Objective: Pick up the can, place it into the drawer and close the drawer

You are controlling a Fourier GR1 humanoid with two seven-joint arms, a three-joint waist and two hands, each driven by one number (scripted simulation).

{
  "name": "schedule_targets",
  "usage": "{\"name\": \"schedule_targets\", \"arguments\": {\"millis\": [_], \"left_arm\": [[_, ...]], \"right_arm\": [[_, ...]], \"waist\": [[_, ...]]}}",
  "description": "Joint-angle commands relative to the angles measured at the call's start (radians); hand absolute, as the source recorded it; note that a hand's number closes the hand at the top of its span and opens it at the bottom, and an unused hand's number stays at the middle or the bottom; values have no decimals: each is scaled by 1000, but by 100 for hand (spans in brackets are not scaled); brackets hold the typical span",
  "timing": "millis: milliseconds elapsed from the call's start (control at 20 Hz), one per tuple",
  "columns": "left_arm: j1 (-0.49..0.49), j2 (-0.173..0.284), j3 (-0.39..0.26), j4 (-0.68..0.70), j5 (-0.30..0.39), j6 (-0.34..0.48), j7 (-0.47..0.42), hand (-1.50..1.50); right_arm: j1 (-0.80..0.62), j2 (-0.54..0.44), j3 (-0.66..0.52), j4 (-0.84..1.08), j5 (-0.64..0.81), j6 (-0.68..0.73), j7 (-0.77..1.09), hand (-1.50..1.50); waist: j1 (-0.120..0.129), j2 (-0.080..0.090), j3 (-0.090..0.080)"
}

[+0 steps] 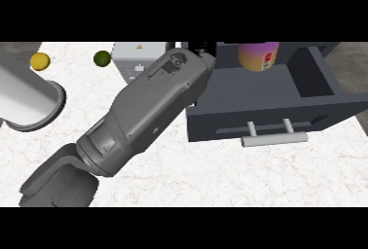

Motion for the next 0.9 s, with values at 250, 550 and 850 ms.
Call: {"name": "schedule_targets", "arguments": {"millis": [250,550,850], "left_arm": [[23,0,-84,43,84,46,-55,-150],[-21,0,-82,118,128,59,-77,-150],[34,0,-129,63,186,88,-145,-150]], "right_arm": [[-11,2,7,-29,12,-11,23,-150],[-35,-41,-14,8,-12,-8,35,-150],[-73,-36,6,21,21,-19,35,-150]], "waist": [[-3,2,0],[-20,8,0],[-12,8,0]]}}
